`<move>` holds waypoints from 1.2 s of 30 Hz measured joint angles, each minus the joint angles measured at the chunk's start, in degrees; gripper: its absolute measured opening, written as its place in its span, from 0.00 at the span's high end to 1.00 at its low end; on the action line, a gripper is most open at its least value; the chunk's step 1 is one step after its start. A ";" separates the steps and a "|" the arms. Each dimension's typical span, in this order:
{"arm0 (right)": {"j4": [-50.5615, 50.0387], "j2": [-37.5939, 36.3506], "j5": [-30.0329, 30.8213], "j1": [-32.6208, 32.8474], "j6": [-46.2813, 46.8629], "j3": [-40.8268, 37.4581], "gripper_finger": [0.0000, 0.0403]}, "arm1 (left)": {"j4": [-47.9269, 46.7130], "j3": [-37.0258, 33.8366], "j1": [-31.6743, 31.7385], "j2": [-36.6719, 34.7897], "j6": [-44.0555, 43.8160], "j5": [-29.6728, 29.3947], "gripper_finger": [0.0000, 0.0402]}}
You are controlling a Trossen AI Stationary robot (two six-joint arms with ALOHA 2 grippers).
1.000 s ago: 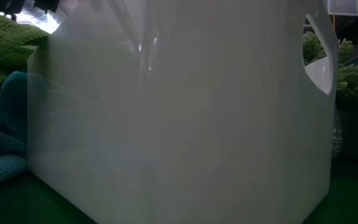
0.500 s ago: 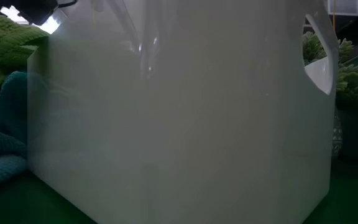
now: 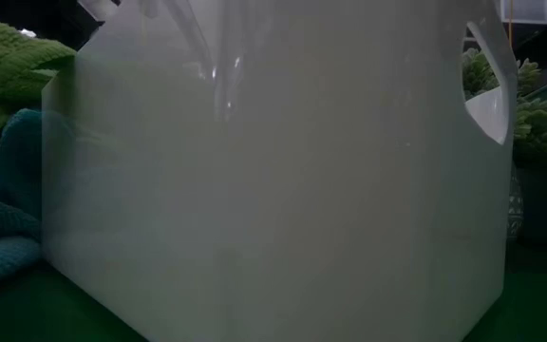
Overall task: Sort microfiber towel by color & place in baskets
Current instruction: Put the green microfiber cloth into the blue bin
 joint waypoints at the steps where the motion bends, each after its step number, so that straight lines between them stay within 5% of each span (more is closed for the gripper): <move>1: 0.00 0.00 0.00 0.00 0.00 0.00 0.69 | -0.01 0.00 0.00 0.19 -0.01 0.00 0.59; 36: -0.04 0.00 -1.42 0.00 0.00 0.00 0.69 | 4.71 0.00 -2.26 4.80 -1.92 10.59 0.59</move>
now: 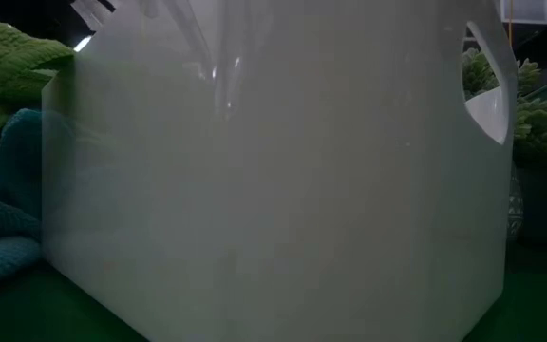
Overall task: Sort microfiber towel by color & place in baskets
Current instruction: Put the green microfiber cloth into the blue bin
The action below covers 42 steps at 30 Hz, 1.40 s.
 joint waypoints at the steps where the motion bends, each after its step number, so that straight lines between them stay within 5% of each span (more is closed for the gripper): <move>1: 0.00 0.00 0.00 0.02 0.00 0.00 0.69 | 0.01 0.00 -0.55 0.00 0.33 -0.23 0.59; 12: 0.00 0.00 0.02 0.00 0.00 0.00 0.69 | -0.79 0.00 -5.31 0.00 1.18 -6.63 0.59; 28: -0.02 0.00 -1.12 0.00 0.04 0.05 0.69 | -2.33 0.00 -9.34 0.36 15.77 -12.05 0.61; 42: -0.69 0.00 -1.67 0.02 -6.35 5.34 0.69 | -1.98 0.00 -9.74 0.79 17.16 -13.33 0.98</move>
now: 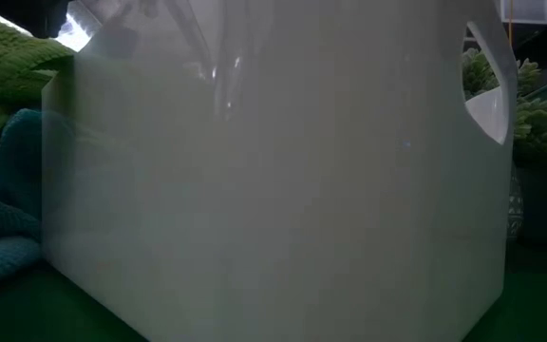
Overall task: Sort microfiber towel by color & place in baskets
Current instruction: Put the green microfiber cloth into the blue bin
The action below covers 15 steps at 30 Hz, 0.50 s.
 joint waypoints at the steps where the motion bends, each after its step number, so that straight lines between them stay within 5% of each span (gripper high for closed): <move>1: -0.17 0.00 0.01 0.00 -0.47 0.41 0.69 | 0.18 0.00 0.00 -0.02 0.08 -0.48 0.98; 15: -21.25 0.00 4.21 0.00 -1.55 11.22 0.69 | 9.07 0.00 0.04 -1.33 8.24 -2.92 1.00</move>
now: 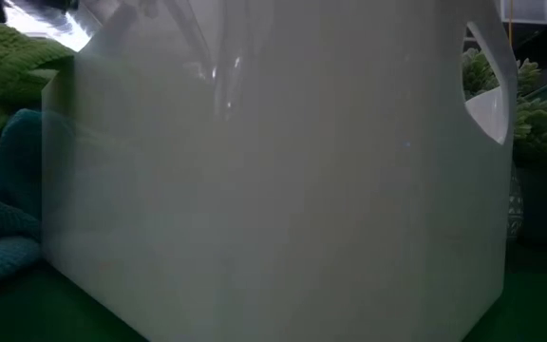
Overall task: Sort microfiber towel by color & place in baskets
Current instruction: Put the green microfiber cloth into the blue bin
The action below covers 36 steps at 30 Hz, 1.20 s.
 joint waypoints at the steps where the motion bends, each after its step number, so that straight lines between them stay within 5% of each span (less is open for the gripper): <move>1: -1.37 0.00 0.61 0.00 -0.38 0.99 0.69 | 0.98 0.00 0.00 -0.51 0.57 -0.61 1.00; 12: -5.11 0.00 9.38 0.00 -9.85 9.40 0.69 | 8.92 0.00 0.00 -8.67 5.18 -11.16 1.00; 25: -5.70 -0.02 -9.00 -0.01 -10.03 10.13 0.69 | 9.72 0.00 0.02 -14.25 5.26 -14.73 1.00; 36: -8.30 -0.36 -10.78 -0.02 -10.04 10.13 0.69 | 26.51 0.00 0.02 -16.00 14.10 -16.87 1.00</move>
